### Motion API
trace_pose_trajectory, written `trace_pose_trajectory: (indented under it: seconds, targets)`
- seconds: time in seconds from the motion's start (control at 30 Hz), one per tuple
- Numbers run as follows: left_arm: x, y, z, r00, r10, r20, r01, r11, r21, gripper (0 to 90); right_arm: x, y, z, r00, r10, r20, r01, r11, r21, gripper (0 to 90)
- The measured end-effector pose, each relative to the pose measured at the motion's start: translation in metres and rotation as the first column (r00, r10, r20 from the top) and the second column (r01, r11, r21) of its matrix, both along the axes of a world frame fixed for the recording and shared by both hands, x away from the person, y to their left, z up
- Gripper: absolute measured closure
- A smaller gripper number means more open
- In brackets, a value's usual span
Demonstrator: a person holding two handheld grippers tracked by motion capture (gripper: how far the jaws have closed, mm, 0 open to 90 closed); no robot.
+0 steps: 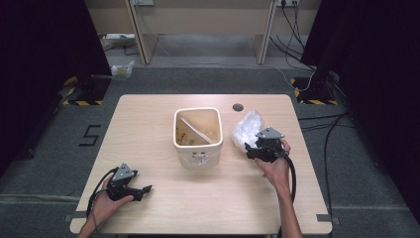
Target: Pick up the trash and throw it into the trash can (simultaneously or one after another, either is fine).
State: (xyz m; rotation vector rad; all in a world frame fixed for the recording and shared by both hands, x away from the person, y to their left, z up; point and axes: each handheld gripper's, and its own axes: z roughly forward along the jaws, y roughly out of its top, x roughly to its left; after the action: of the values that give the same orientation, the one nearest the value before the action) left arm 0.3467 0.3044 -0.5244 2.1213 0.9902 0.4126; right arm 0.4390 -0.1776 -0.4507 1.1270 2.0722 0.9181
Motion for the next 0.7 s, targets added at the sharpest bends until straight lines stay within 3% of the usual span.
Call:
trace_pose_trajectory:
  seconds: [0.1,0.17,0.27,0.37,0.43,0.47,0.5,0.6,0.7]
  targets:
    - [0.000,0.000,0.000,1.0000,0.000,0.000,0.000,1.0000,0.000,13.4,0.004,0.002,-0.009,0.9990,0.001,-0.045,-0.002,0.9993,-0.038,18.3]
    - [0.000,0.000,0.000,1.0000,0.000,0.000,0.000,1.0000,0.000,13.4,0.005,0.002,-0.013,0.9987,0.002,-0.051,-0.004,0.9989,-0.046,18.2]
    - [0.000,0.000,0.000,1.0000,0.000,0.000,0.000,1.0000,0.000,13.4,0.011,-0.001,-0.028,0.9938,-0.012,-0.111,0.004,0.9975,-0.071,17.0]
    - [0.000,0.000,0.000,1.0000,0.000,0.000,0.000,1.0000,0.000,13.4,0.013,-0.003,-0.034,0.9929,-0.019,-0.118,0.009,0.9964,-0.084,18.0]
    - [0.000,0.000,0.000,1.0000,0.000,0.000,0.000,1.0000,0.000,13.4,0.014,-0.005,-0.036,0.9927,-0.026,-0.118,0.015,0.9952,-0.096,25.1]
    - [0.000,0.000,0.000,1.0000,0.000,0.000,0.000,1.0000,0.000,13.4,0.014,-0.010,-0.034,0.9942,-0.039,-0.100,0.030,0.9958,-0.086,32.6]
    - [0.000,0.000,0.000,1.0000,0.000,0.000,0.000,1.0000,0.000,13.4,0.014,-0.010,-0.034,0.9942,-0.039,-0.100,0.030,0.9958,-0.086,32.6]
    - [0.000,0.000,0.000,1.0000,0.000,0.000,0.000,1.0000,0.000,13.4,0.013,-0.023,-0.030,0.9935,-0.069,-0.090,0.068,0.9976,-0.015,36.3]
    - [0.000,0.000,0.000,1.0000,0.000,0.000,0.000,1.0000,0.000,13.4,0.012,-0.030,-0.027,0.9922,-0.090,-0.087,0.091,0.9958,0.010,37.5]
